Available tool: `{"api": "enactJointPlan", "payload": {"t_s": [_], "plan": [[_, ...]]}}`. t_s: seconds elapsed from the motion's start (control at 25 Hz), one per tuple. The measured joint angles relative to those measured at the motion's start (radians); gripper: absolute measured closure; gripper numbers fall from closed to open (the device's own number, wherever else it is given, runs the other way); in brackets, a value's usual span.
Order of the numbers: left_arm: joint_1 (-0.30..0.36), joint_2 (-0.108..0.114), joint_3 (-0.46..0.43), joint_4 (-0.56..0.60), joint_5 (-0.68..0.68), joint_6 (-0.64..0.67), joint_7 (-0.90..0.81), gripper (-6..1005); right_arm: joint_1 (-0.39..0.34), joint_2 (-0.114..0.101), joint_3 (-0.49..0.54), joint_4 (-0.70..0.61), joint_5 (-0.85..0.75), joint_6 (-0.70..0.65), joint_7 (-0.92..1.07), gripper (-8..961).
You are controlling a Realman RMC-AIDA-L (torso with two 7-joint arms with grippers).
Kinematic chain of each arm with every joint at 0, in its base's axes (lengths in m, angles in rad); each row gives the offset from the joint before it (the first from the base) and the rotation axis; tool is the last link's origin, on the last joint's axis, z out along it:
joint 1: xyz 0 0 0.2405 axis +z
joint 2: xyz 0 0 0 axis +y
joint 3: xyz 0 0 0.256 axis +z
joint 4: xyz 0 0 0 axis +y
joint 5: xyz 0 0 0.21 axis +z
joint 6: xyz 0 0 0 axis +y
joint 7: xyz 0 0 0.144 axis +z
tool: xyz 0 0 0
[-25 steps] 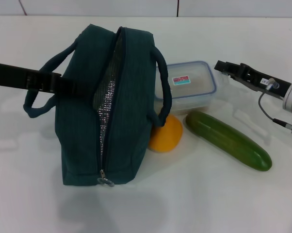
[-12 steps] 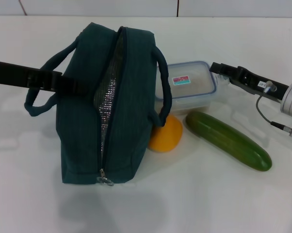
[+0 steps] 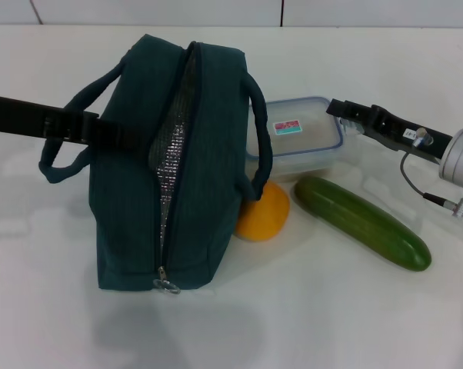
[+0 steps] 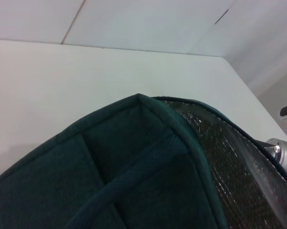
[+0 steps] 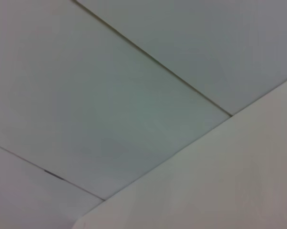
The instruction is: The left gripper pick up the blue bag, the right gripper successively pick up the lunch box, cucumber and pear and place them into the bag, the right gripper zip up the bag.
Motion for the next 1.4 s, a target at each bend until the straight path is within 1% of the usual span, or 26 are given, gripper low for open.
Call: {"api": "enactJointPlan", "payload": {"t_s": [0.12,0.36,0.56,0.76,1.16,1.4], "plan": [[0.001,0.000,0.000,0.000,0.000,0.000,0.000,961,0.005,0.000,-0.003,0.004,0.000,-0.002,0.003,515],[0.005,0.000,0.000,0.000,0.000,0.000,0.002,961,0.015,0.000,-0.009,0.017,-0.007,-0.008,0.010,550],[0.008,0.000,-0.003,0.000,0.000,0.000,0.003,961,0.007,0.000,-0.006,0.018,-0.003,-0.010,0.010,747],[0.009,0.000,-0.006,-0.001,0.000,0.000,0.010,961,0.003,0.000,-0.004,0.017,0.001,-0.023,0.011,809],[0.009,0.000,-0.009,-0.003,-0.001,-0.001,0.012,961,-0.027,0.000,-0.002,-0.011,0.033,-0.088,0.053,822],[0.015,0.001,-0.010,-0.003,-0.045,-0.002,0.012,961,-0.088,-0.004,-0.001,-0.051,0.107,-0.145,0.113,846]]}}
